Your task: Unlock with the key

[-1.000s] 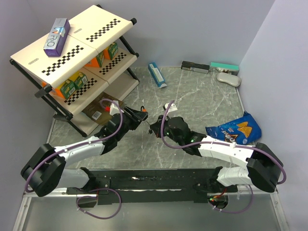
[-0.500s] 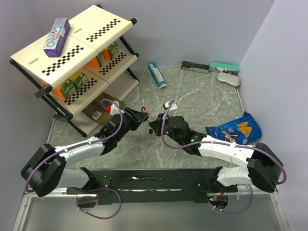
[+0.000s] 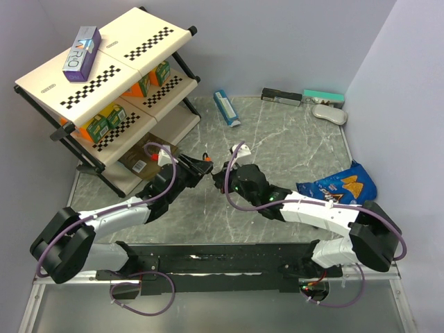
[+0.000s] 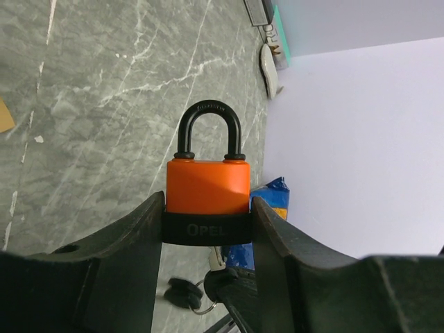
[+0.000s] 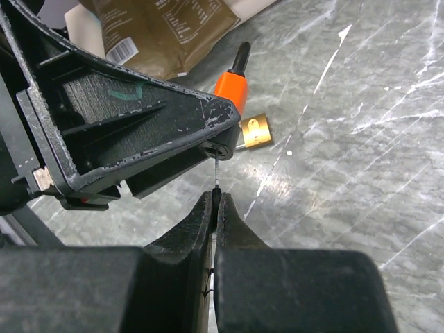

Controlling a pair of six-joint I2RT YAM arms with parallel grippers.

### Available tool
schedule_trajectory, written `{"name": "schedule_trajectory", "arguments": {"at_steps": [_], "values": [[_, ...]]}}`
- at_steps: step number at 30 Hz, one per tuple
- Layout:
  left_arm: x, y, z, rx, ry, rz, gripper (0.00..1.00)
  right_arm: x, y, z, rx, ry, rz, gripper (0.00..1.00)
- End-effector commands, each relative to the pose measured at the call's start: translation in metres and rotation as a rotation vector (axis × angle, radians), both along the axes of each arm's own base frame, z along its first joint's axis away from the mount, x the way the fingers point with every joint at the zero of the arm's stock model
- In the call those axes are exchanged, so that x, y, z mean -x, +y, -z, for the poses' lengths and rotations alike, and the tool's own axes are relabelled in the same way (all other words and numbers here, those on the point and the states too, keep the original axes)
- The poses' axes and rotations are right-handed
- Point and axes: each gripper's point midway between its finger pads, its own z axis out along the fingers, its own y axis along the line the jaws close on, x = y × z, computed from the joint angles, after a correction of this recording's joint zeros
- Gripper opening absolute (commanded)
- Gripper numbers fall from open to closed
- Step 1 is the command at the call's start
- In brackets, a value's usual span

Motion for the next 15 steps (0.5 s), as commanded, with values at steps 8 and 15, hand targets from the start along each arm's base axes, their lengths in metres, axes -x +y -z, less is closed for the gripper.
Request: {"name": "schedule_trajectory", "arguments": {"at_steps": [8, 15], "values": [[0.002, -0.011, -0.040, 0.139, -0.075, 0.033, 0.01, -0.025, -0.001, -0.033, -0.038, -0.119, 0.134, 0.00], [0.004, -0.013, -0.041, 0.151, -0.069, 0.046, 0.01, -0.028, 0.007, -0.040, -0.034, -0.199, 0.156, 0.00]]}}
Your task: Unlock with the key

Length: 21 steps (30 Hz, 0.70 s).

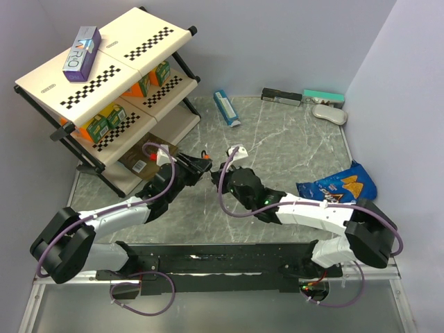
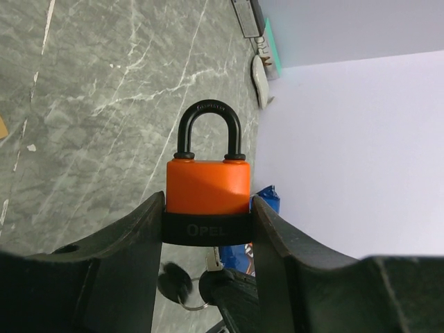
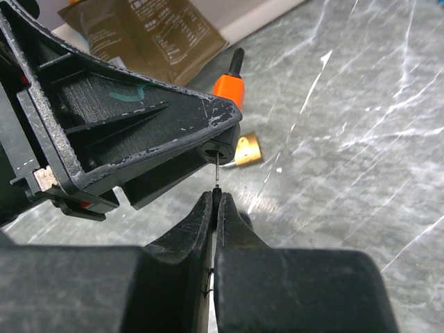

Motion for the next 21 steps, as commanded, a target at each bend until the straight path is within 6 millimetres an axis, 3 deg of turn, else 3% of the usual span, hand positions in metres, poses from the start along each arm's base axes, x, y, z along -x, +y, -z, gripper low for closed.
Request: {"name": "schedule_trajectory", "arguments": {"at_steps": [1, 9, 21], "values": [[0.009, -0.017, -0.037, 0.123, -0.065, 0.074, 0.01, -0.022, 0.003, -0.036, -0.068, -0.133, 0.095, 0.00], [0.012, -0.018, -0.035, 0.133, -0.059, 0.086, 0.01, -0.028, 0.013, -0.037, -0.057, -0.145, 0.106, 0.00], [0.019, -0.025, -0.031, 0.115, -0.050, 0.121, 0.01, -0.041, 0.020, -0.054, -0.082, -0.197, 0.120, 0.00]]}}
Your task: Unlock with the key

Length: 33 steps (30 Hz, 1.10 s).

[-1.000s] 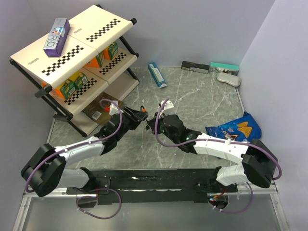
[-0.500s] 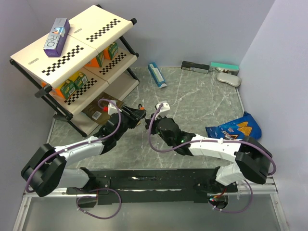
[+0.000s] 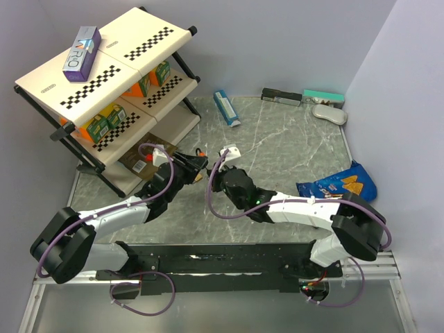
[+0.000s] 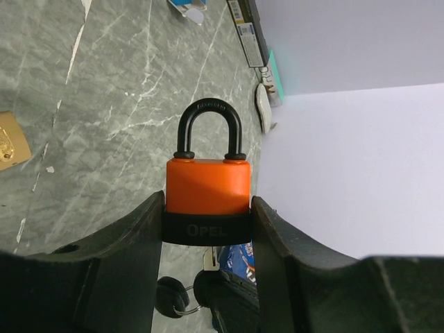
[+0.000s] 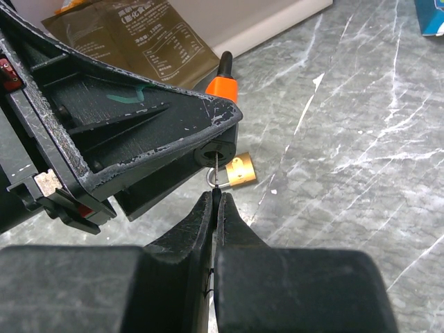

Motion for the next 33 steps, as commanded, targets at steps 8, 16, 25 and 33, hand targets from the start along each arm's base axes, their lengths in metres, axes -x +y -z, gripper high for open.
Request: {"name": "schedule_trajectory", "arguments": {"at_steps": [8, 16, 25, 33], "values": [[0.035, -0.048, -0.036, 0.115, -0.049, 0.235, 0.01, -0.033, 0.010, -0.061, -0.183, -0.115, 0.055, 0.00], [0.036, -0.052, -0.046, 0.062, -0.035, 0.258, 0.01, -0.032, 0.009, -0.066, -0.186, -0.065, 0.066, 0.00], [0.045, -0.056, -0.064, 0.028, -0.036, 0.317, 0.01, -0.027, 0.009, -0.080, -0.150, -0.005, 0.049, 0.00], [0.053, -0.059, -0.084, 0.044, -0.055, 0.352, 0.01, -0.022, 0.000, -0.092, -0.188, -0.011, 0.068, 0.00]]}}
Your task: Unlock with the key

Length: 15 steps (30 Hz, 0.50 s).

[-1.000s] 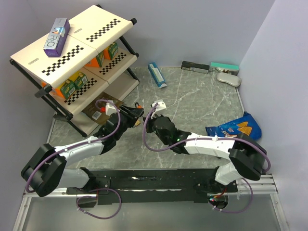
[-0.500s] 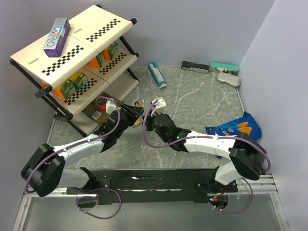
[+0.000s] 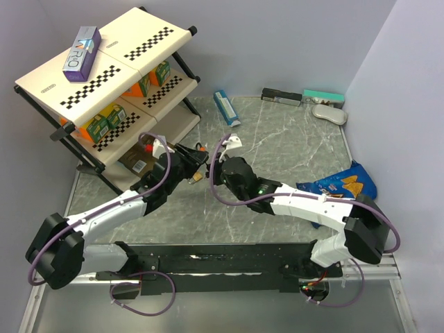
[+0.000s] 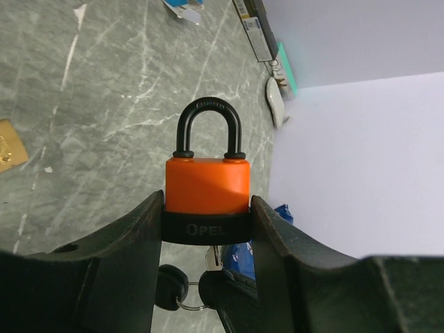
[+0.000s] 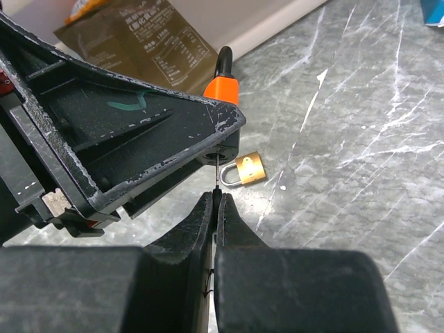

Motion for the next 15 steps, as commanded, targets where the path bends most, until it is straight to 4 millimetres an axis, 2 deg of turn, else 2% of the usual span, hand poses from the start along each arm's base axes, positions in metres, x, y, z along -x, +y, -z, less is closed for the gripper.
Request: {"name": "schedule_trajectory", "arguments": {"at_steps": [1, 11, 15], "values": [[0.055, -0.059, -0.061, 0.149, -0.066, 0.341, 0.01, -0.020, -0.002, -0.066, -0.178, -0.110, 0.076, 0.00], [0.067, -0.073, -0.081, 0.192, -0.105, 0.385, 0.01, -0.030, 0.005, -0.076, -0.279, -0.103, 0.132, 0.00], [0.071, -0.073, -0.088, 0.210, -0.122, 0.392, 0.01, -0.036, 0.004, -0.080, -0.303, -0.122, 0.160, 0.00]]}}
